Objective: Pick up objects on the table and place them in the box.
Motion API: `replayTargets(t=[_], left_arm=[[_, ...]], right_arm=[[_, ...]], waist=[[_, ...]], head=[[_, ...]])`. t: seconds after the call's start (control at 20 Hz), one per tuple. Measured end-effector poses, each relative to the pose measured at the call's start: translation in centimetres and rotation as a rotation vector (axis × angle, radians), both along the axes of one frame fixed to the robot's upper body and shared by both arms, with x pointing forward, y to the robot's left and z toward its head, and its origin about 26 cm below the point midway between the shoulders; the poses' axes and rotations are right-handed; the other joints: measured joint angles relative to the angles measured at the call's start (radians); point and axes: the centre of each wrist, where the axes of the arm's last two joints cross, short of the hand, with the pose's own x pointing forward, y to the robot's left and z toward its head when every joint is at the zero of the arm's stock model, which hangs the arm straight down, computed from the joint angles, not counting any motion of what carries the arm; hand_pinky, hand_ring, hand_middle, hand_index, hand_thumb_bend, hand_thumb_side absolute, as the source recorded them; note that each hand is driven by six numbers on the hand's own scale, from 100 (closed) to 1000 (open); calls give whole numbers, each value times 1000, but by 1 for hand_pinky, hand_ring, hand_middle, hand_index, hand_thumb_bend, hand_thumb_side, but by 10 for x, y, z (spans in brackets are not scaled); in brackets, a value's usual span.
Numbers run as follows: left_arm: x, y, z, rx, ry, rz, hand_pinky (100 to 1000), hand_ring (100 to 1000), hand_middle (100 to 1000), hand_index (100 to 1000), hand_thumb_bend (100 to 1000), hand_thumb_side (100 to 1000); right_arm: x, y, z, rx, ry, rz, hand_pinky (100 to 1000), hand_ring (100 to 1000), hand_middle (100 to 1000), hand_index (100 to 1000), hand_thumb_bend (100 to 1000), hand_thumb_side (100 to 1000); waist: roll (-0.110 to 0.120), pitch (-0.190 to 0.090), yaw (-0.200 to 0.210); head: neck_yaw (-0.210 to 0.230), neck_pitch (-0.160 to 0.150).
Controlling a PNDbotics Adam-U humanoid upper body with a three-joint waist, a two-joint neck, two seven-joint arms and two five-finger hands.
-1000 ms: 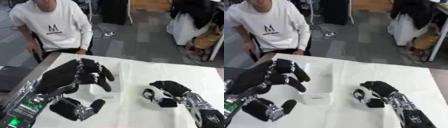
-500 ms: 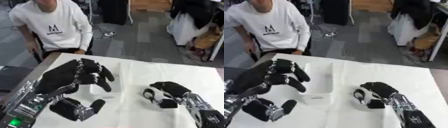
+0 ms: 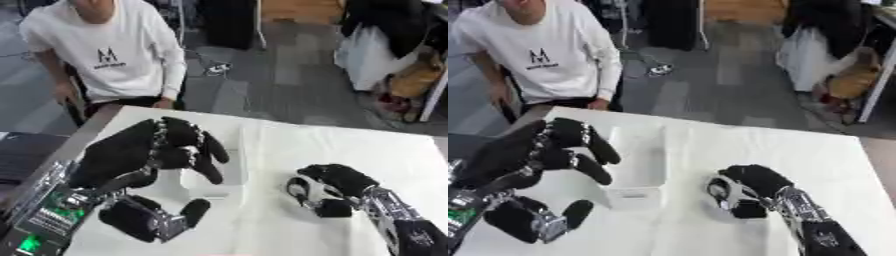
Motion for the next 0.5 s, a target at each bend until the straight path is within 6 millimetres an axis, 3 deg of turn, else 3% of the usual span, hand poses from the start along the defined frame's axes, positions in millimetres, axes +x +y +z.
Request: replayTargets(t=[0.5], left_arm=[[0,0,1,0,-3,-1,543,505,656,661,190,617]], right_arm=[[1,-2,-2,-1,-18,-11,838,824,861,999,203,1000]], waist=[[0,2,4]], head=[[0,-2]])
